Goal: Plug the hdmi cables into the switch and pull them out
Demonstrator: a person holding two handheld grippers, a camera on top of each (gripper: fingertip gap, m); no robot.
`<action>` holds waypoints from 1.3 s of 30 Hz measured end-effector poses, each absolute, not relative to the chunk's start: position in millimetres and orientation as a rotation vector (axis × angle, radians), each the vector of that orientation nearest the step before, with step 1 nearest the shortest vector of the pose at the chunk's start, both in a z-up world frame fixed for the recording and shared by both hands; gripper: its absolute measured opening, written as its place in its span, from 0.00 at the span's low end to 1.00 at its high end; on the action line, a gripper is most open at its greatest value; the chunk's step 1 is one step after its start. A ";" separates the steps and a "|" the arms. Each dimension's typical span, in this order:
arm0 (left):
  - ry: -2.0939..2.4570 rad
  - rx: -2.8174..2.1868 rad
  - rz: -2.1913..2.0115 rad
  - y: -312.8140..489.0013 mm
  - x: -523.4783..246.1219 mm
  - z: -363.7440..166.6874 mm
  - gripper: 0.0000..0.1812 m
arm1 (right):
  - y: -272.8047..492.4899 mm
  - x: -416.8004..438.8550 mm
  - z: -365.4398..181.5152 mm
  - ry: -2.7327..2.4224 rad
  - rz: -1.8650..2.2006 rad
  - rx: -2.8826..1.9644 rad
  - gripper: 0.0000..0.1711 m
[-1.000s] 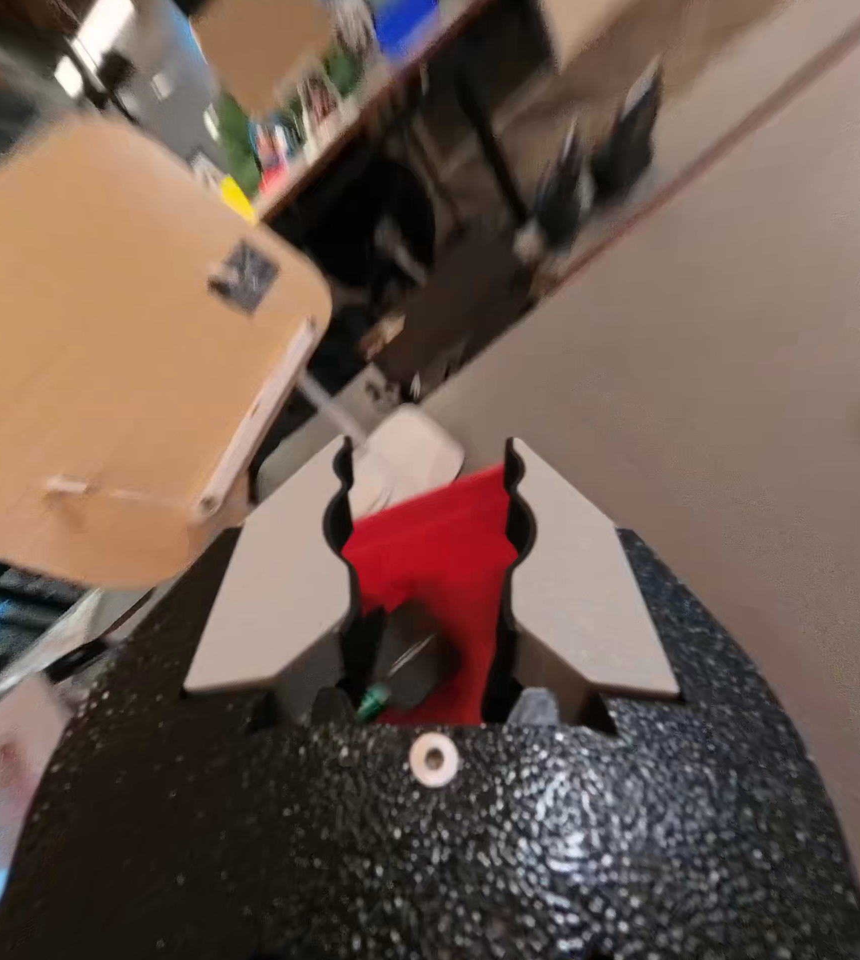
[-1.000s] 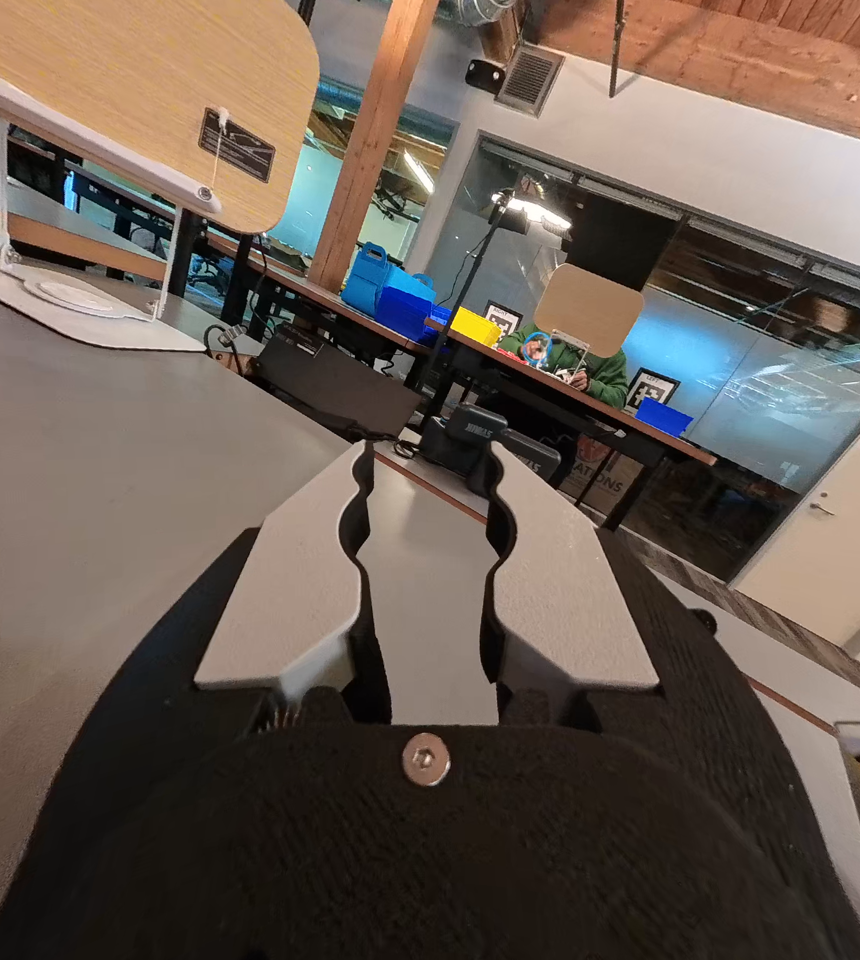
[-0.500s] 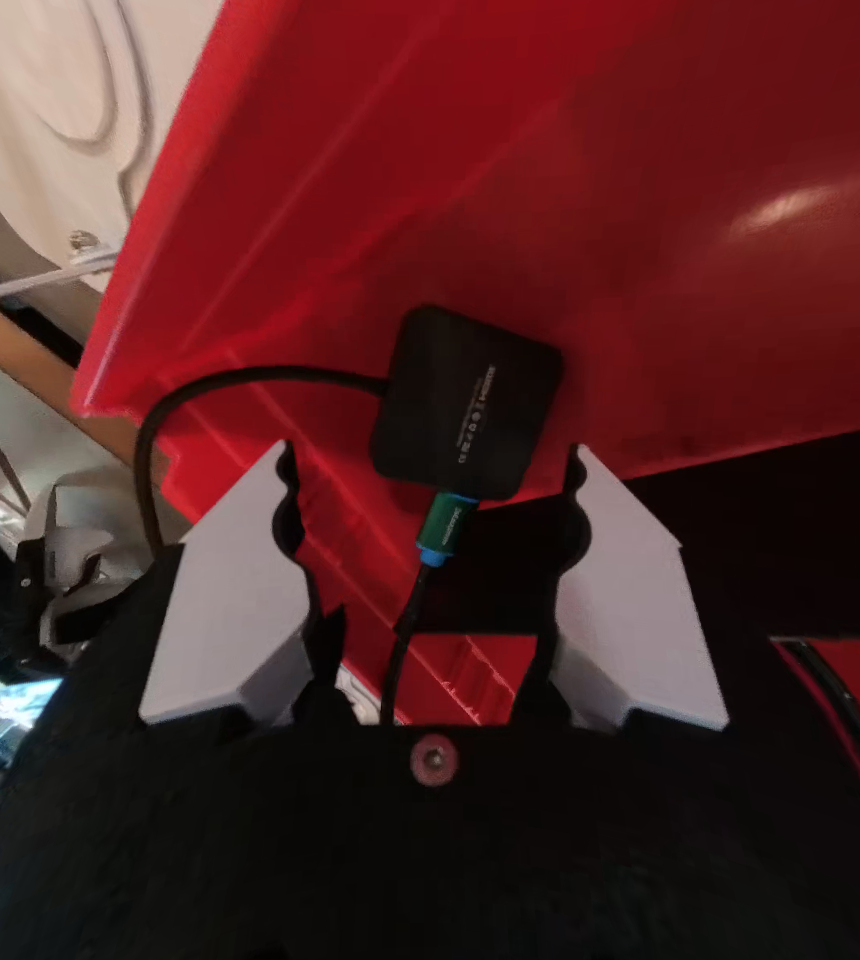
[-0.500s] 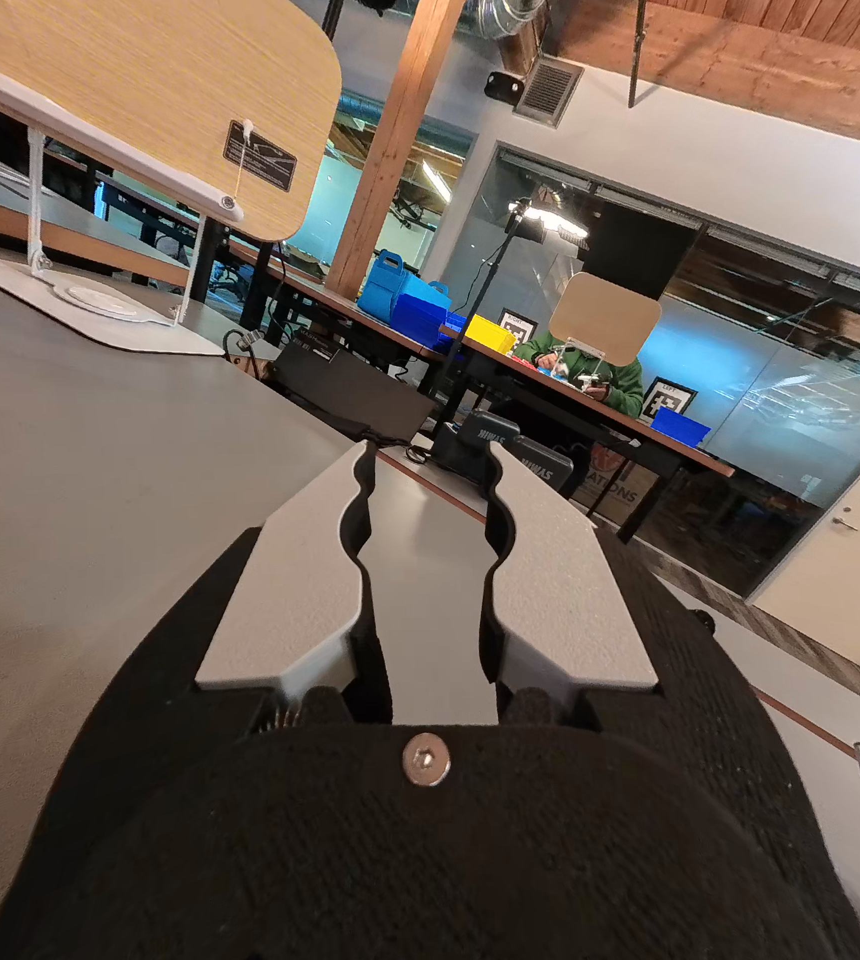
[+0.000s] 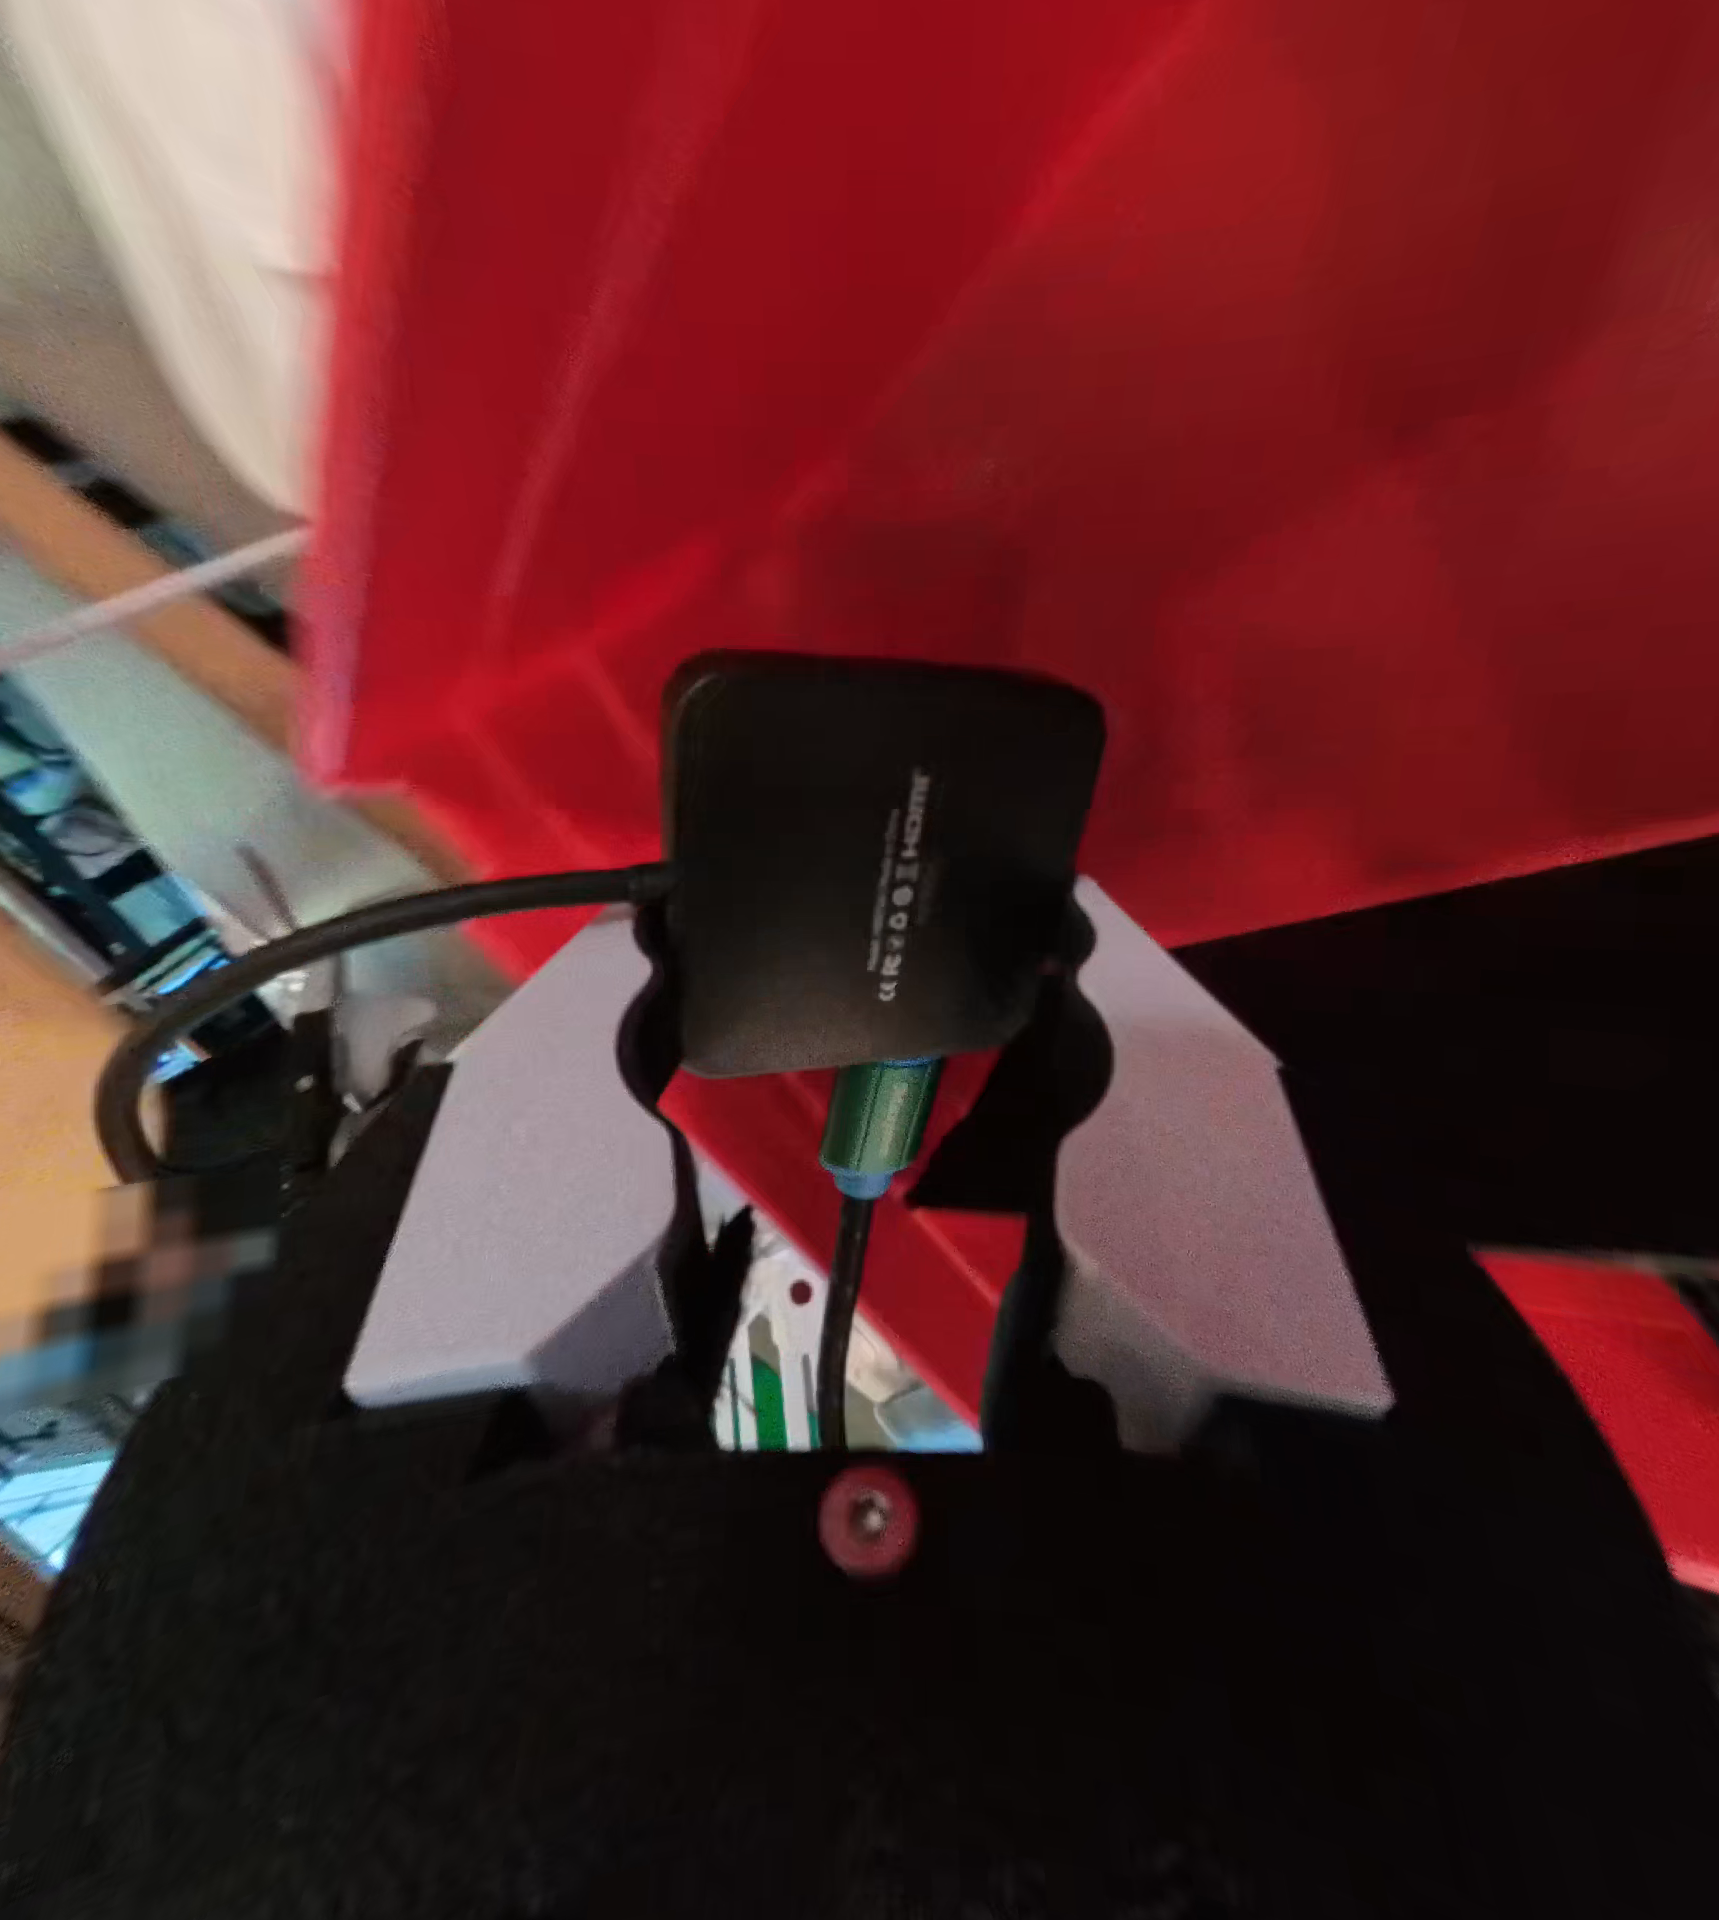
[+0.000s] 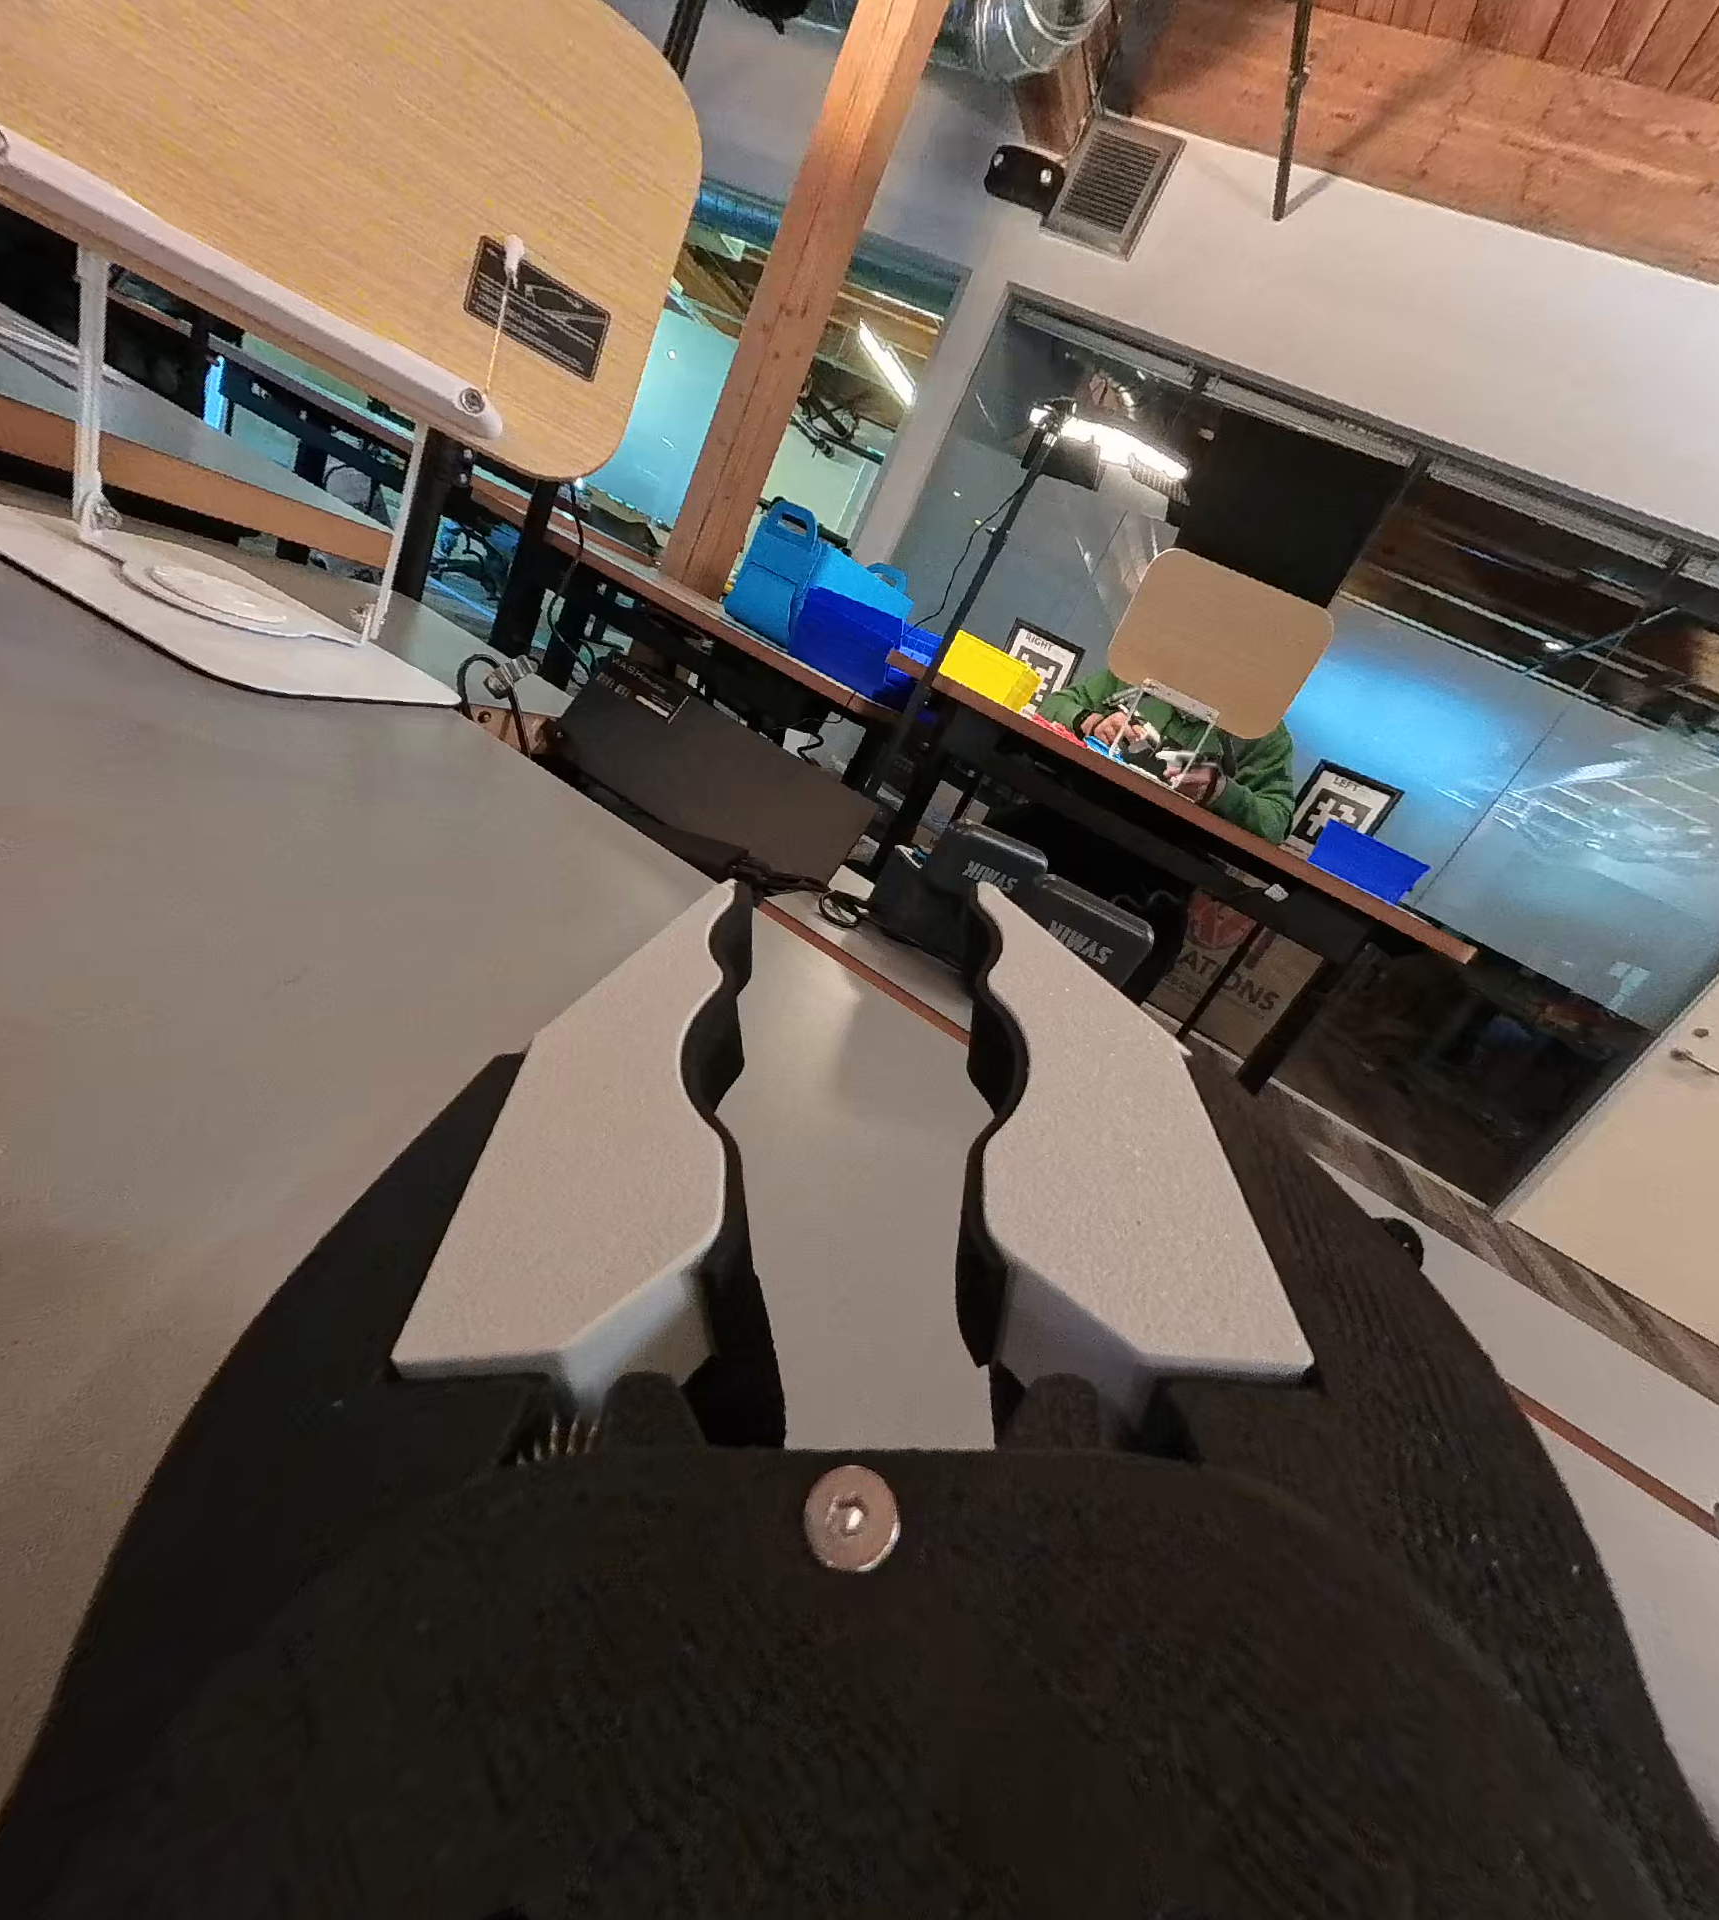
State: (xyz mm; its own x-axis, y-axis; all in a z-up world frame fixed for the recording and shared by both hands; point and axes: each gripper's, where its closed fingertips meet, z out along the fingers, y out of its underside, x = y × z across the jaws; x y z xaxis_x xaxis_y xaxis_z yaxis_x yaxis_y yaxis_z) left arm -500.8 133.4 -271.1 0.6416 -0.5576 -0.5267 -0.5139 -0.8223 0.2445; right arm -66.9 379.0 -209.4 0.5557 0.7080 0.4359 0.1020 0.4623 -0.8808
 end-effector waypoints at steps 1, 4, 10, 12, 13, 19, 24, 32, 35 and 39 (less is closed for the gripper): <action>-0.903 2.834 -0.987 136.9 -499.2 -255.6 0.39 | 379.0 -67.0 -209.5 -0.932 0.447 -1.045 0.23; -0.887 2.965 -1.247 147.4 -491.3 -193.6 0.39 | 379.0 -67.3 -209.8 -0.933 0.444 -1.045 0.23; -0.978 2.993 -1.993 181.6 -429.1 -45.0 0.39 | 379.5 -67.7 -210.2 -0.933 0.435 -1.048 0.22; -1.019 2.943 -2.243 196.8 -395.4 -0.3 0.39 | 380.6 -66.3 -209.2 -0.920 0.442 -1.053 0.22; -1.044 2.920 -2.348 205.0 -376.8 19.7 0.39 | 381.3 -65.4 -208.6 -0.912 0.447 -1.057 0.22; -1.401 3.225 -2.317 265.7 -253.2 86.4 0.38 | 386.5 -59.2 -206.3 -0.871 0.461 -1.078 0.22; -1.852 3.561 -1.468 318.4 -163.5 22.6 0.39 | 402.8 -37.4 -201.9 -0.798 0.421 -1.107 0.22; -1.908 3.699 -0.950 345.5 -97.1 -139.2 0.39 | 443.9 8.0 -198.6 -0.559 0.442 -1.223 0.20; -1.848 3.658 -1.188 351.9 -99.6 -171.5 0.39 | 441.1 9.1 -193.0 -0.543 0.479 -1.205 0.18; -1.826 3.556 -1.636 361.0 -108.1 -194.5 0.39 | 382.6 -17.9 -165.2 -0.726 0.806 -0.988 0.18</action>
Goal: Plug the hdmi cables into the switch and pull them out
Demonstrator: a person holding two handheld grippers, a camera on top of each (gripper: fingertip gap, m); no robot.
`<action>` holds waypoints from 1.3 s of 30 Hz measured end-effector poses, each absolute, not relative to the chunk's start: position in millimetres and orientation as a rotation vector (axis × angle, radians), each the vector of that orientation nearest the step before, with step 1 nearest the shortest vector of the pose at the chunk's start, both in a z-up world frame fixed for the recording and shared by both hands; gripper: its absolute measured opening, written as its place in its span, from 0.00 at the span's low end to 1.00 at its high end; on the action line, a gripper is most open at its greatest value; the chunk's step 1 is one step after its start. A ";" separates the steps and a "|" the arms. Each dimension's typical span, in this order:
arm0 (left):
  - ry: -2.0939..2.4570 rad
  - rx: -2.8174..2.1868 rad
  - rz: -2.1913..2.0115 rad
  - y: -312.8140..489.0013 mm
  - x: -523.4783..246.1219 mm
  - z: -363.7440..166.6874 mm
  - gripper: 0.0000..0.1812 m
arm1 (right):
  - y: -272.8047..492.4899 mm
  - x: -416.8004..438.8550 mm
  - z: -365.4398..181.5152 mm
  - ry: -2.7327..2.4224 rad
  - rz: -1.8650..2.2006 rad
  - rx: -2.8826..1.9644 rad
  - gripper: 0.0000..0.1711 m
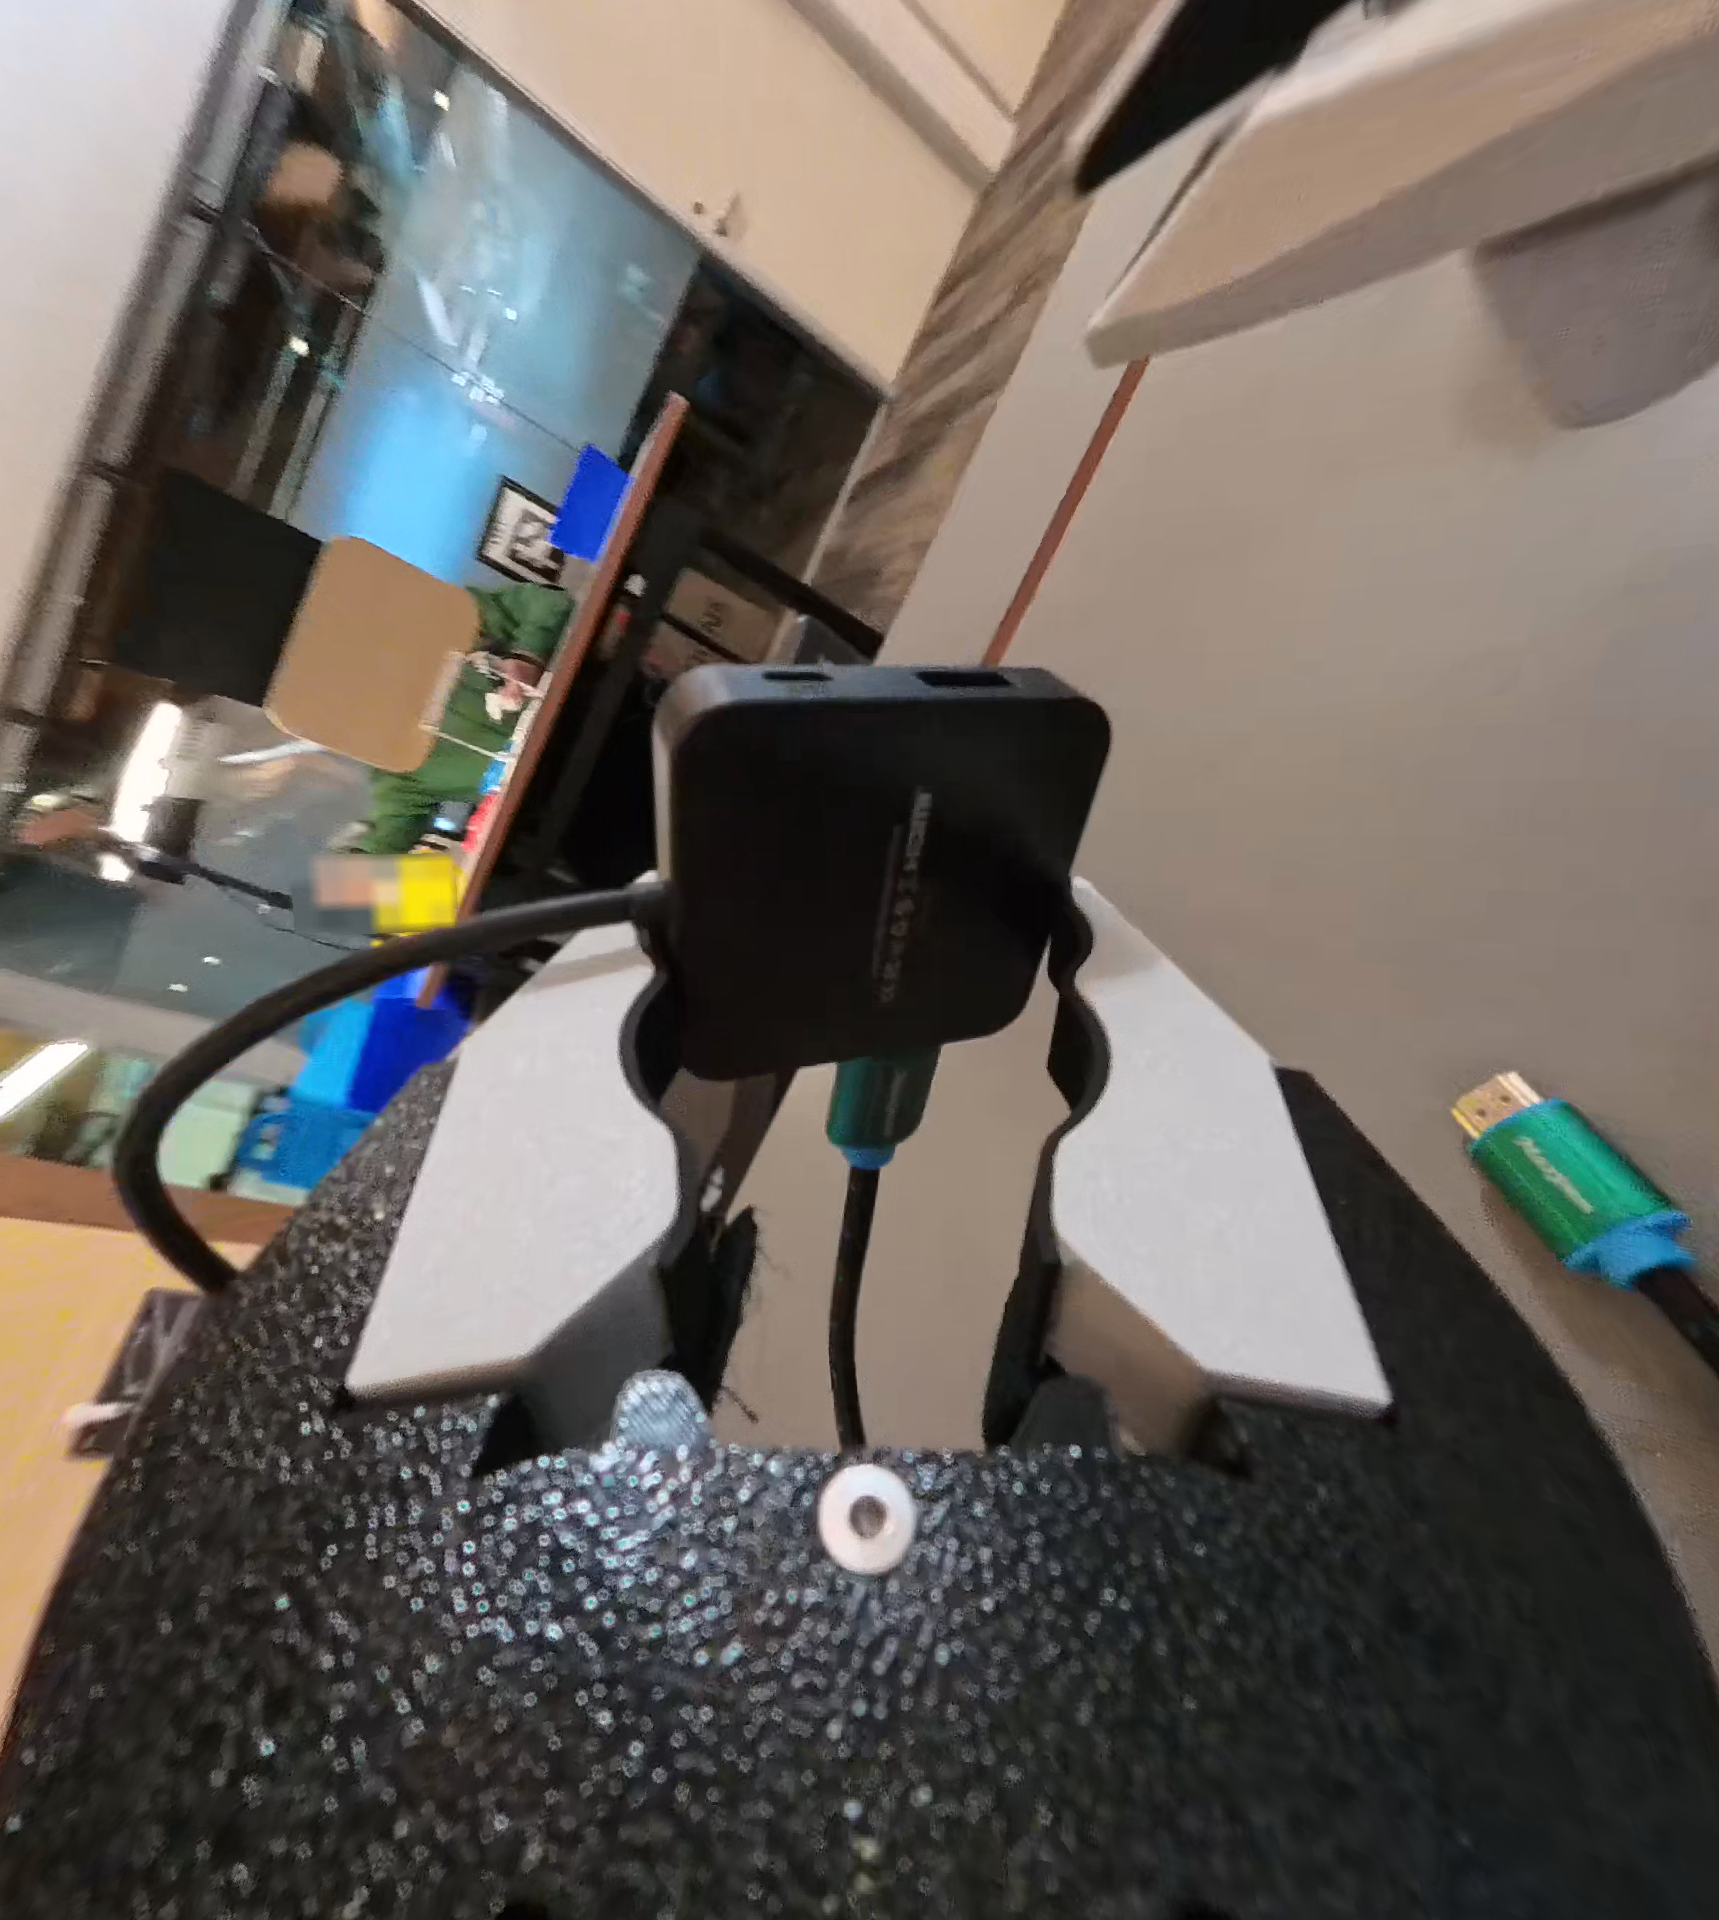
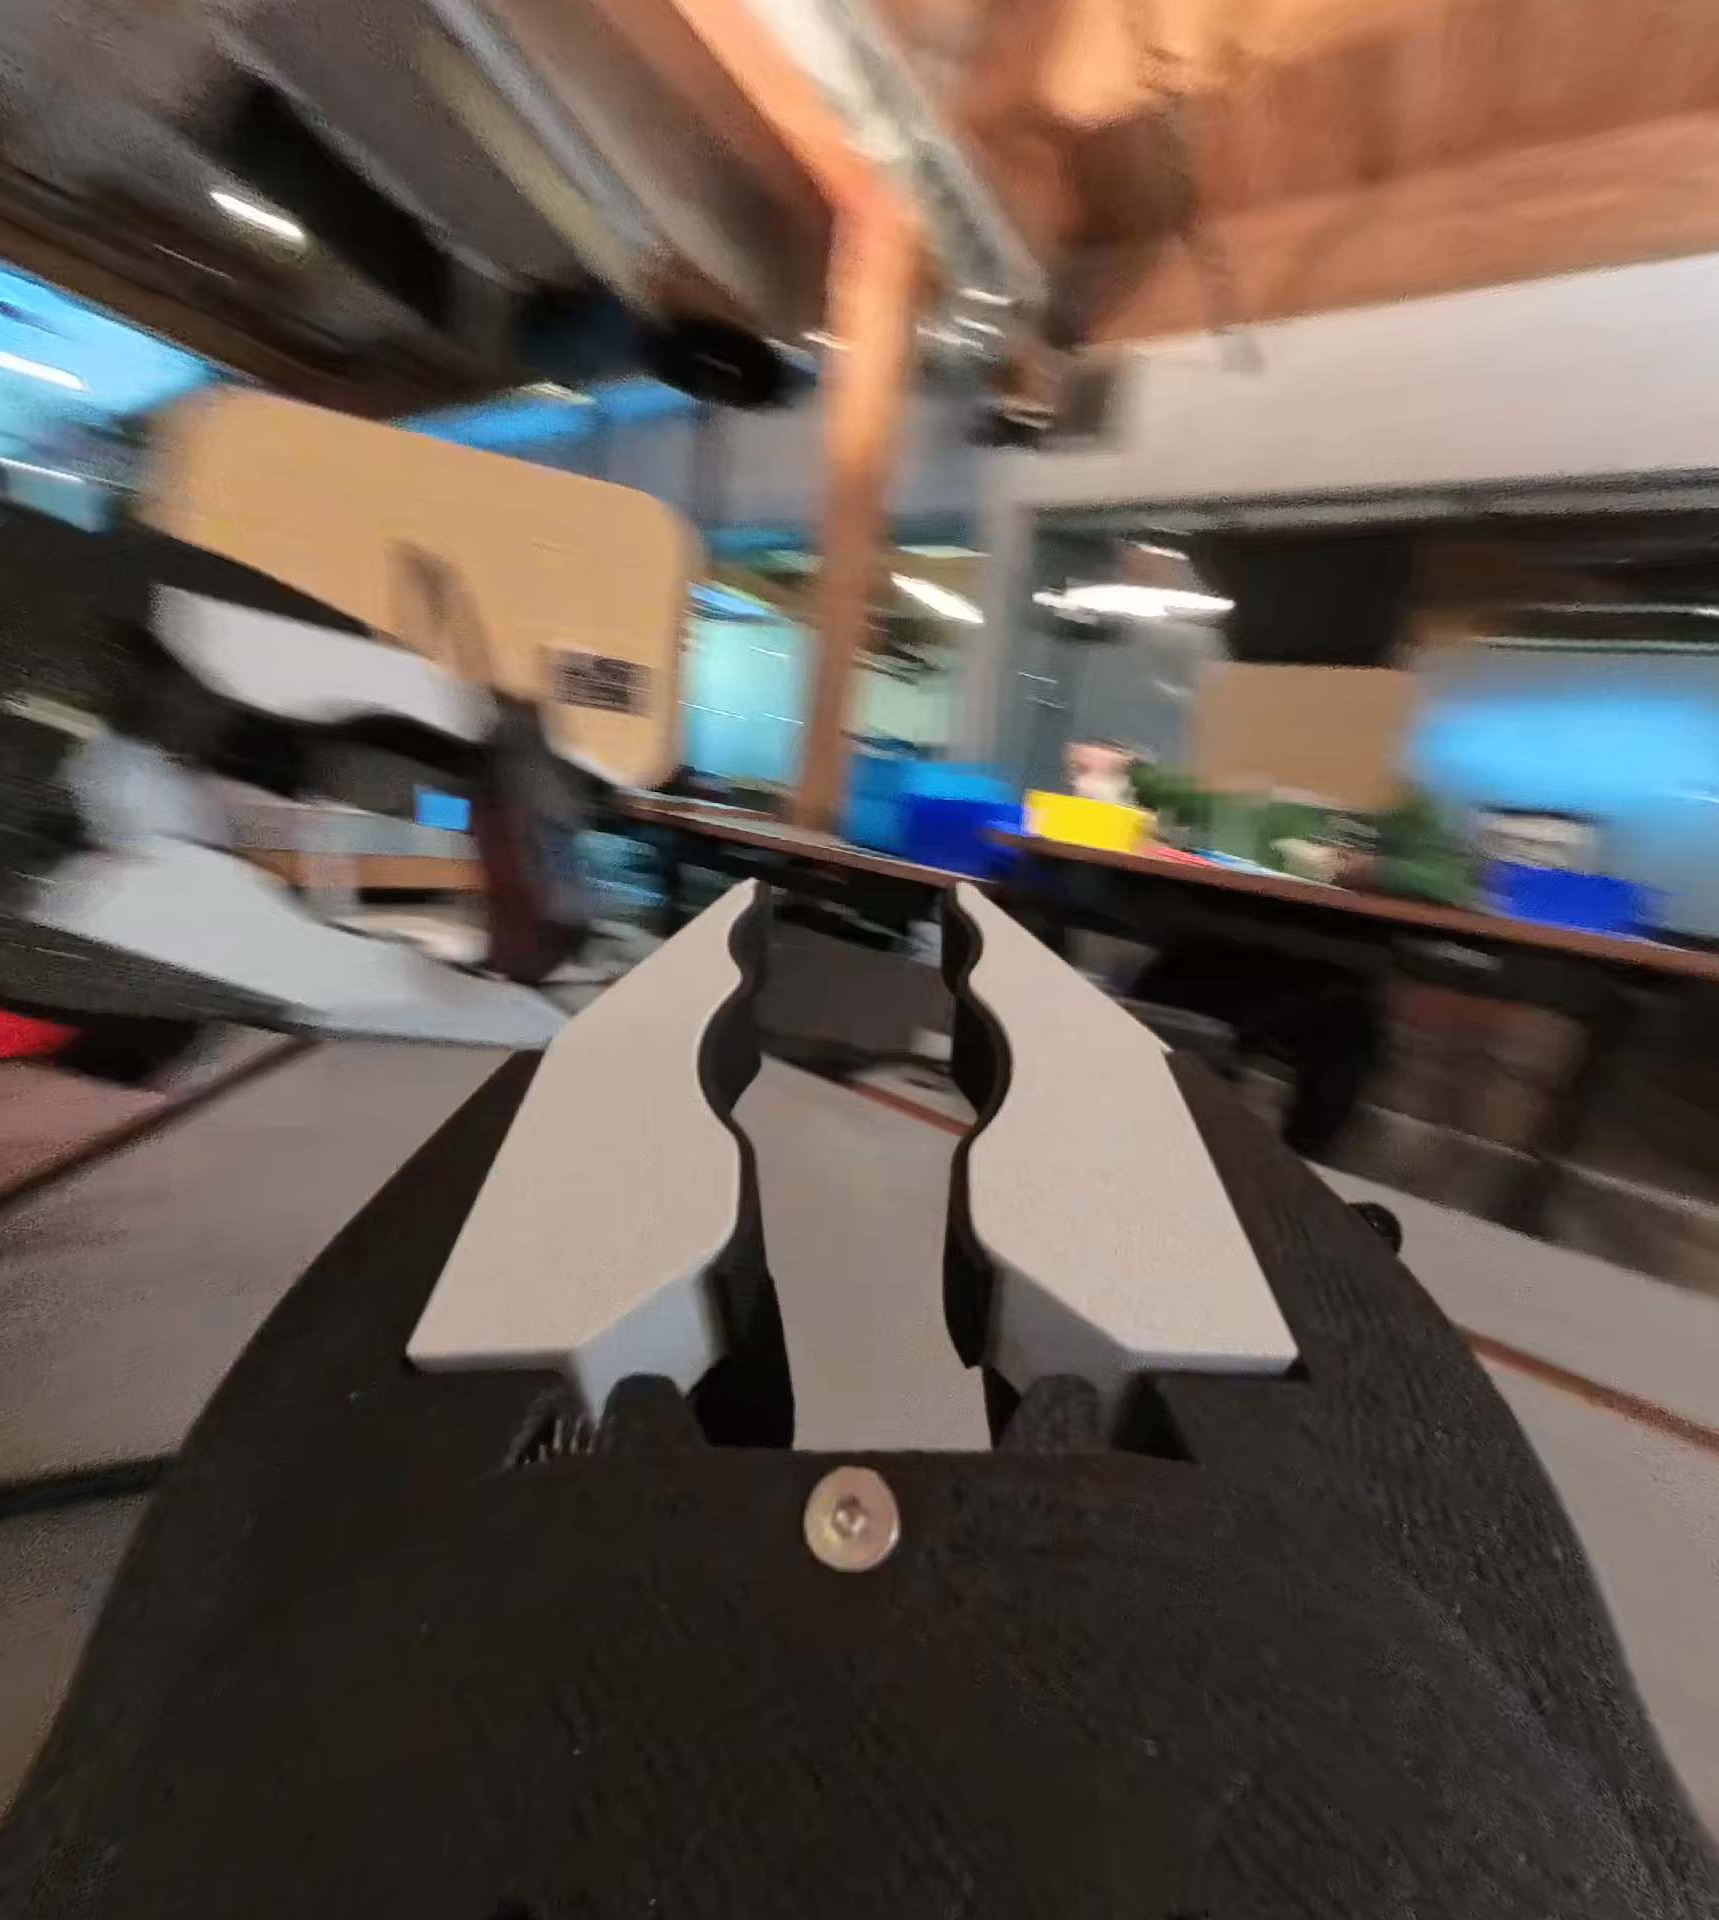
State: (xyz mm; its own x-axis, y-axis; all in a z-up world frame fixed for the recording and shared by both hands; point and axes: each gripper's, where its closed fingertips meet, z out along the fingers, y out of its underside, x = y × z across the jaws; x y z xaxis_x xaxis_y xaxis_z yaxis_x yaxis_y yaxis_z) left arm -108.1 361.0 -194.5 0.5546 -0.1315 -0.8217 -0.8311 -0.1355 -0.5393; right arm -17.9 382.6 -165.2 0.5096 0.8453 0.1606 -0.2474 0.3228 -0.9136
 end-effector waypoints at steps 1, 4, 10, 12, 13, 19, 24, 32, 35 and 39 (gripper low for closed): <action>0.843 -1.592 0.779 362.5 -108.9 -201.8 0.39 | 361.9 -26.3 -163.5 -0.807 0.916 -0.939 0.20; 0.926 -1.537 0.877 366.8 -110.4 -225.6 0.38 | 338.5 -44.5 -176.0 -0.955 0.993 -0.954 0.22; 1.063 -1.426 0.894 364.8 -96.3 -256.0 0.39 | 333.3 -74.2 -228.4 -1.236 0.801 -1.069 0.21; 1.093 -1.376 0.896 363.0 -90.5 -258.7 0.39 | 335.1 -77.5 -237.5 -1.287 0.721 -1.089 0.19; 1.104 -1.363 0.885 362.1 -87.7 -260.6 0.38 | 334.8 -78.6 -241.5 -1.313 0.691 -1.093 0.18; 1.162 -1.397 0.613 352.5 -74.6 -278.5 0.39 | 326.2 -77.6 -261.9 -1.483 0.728 -1.151 0.10; 1.227 -1.460 0.380 339.1 -71.5 -289.6 0.35 | 323.8 -64.2 -270.8 -1.585 0.789 -1.157 0.09; 1.202 -1.701 -0.046 327.4 -69.9 -306.9 0.23 | 322.2 -45.2 -276.5 -1.678 0.823 -1.110 0.08; 1.198 -1.700 -0.054 327.1 -68.4 -307.1 0.21 | 319.2 -43.6 -277.3 -1.697 0.832 -1.095 0.08; 1.175 -1.703 -0.063 328.4 -67.7 -308.9 0.10 | 317.6 -42.0 -281.5 -1.728 0.822 -1.099 0.08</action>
State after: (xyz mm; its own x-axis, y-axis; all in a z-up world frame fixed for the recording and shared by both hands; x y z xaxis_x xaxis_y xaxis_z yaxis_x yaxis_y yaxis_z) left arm -67.7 328.4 -308.9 0.5225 -0.7171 -0.4614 -0.6638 -0.0025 -0.7479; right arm -42.0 317.6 -281.5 -0.1981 0.9214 0.3344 0.3220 0.3834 -0.8656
